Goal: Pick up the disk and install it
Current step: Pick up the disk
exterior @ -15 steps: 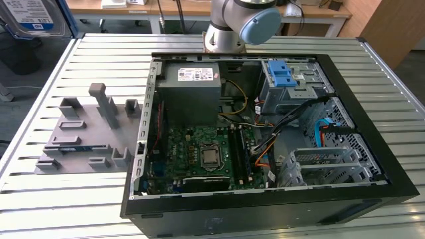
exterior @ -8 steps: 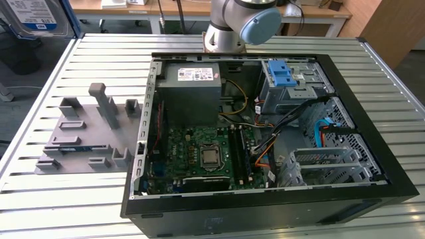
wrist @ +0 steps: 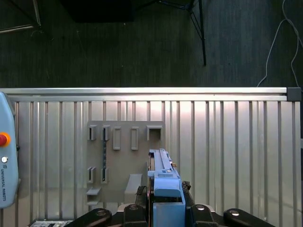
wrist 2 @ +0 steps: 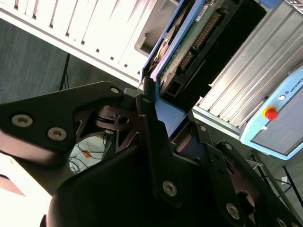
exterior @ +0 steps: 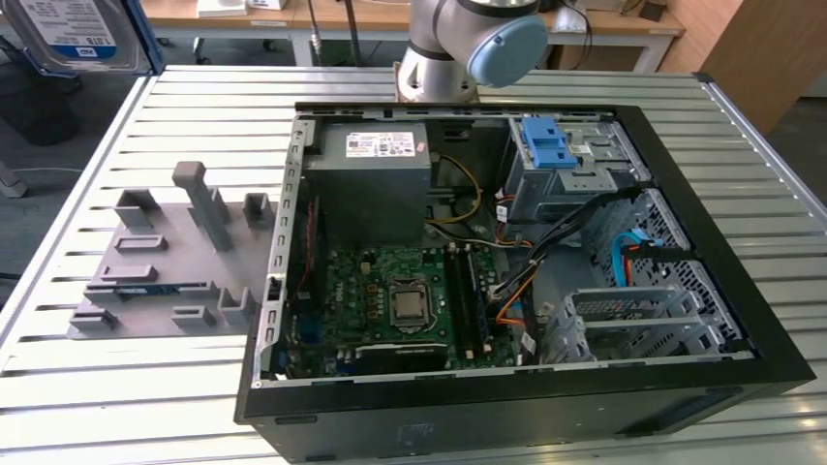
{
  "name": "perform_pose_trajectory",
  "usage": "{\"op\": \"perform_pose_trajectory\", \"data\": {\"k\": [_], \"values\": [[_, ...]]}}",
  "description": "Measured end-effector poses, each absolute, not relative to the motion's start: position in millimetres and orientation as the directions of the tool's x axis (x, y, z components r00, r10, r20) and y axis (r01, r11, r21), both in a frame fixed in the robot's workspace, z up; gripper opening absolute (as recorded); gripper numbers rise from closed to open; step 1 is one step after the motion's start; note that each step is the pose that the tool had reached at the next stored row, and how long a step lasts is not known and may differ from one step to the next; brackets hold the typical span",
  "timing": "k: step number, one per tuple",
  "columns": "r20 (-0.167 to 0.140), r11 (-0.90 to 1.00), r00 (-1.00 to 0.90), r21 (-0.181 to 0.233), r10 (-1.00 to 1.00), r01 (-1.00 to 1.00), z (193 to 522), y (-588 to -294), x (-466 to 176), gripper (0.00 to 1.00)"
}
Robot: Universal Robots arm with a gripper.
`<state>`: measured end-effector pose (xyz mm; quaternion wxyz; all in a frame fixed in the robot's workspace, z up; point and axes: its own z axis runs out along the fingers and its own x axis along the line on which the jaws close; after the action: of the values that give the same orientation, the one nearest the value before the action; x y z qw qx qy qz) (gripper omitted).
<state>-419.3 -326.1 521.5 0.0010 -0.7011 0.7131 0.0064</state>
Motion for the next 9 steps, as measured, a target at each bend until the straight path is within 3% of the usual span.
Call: {"op": "perform_pose_trajectory", "data": {"k": [9], "values": [[-0.01,0.017,-0.017,0.008,-1.0,-1.0,521.4,-326.2,-414.0,0.36]]}}
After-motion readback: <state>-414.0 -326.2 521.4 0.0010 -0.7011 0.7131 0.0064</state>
